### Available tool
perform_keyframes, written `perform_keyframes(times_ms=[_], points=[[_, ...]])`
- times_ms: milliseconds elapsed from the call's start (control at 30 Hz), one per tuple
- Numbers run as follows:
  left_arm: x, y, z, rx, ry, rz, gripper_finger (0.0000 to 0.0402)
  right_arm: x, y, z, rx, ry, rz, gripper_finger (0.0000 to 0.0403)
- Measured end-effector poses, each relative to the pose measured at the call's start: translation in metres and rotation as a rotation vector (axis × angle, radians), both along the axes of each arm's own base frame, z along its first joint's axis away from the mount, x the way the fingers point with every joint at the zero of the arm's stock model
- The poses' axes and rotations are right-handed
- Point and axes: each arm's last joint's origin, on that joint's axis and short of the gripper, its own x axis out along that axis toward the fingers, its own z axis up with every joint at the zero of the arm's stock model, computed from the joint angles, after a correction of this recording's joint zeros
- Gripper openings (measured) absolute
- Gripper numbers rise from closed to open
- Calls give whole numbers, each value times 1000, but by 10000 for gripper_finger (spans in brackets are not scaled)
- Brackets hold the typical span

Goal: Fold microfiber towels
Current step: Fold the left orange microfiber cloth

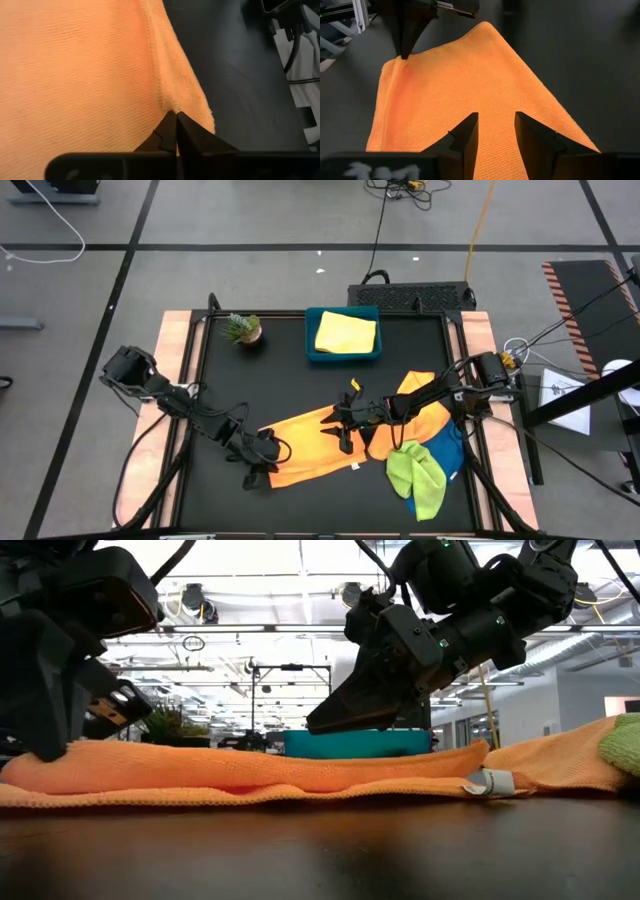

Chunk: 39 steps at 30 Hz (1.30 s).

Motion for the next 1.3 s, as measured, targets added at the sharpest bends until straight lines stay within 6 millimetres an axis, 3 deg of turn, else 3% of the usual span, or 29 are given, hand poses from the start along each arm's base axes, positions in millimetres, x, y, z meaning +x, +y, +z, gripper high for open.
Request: perform_keyframes(times_ms=[967, 1300], points=[[20, -25, 38, -10, -145, -118, 1, 0, 0, 0, 0, 1, 1, 118], [16, -21, 32, 59, -81, -81, 0, -13, 33, 0, 69, 84, 386, 118]])
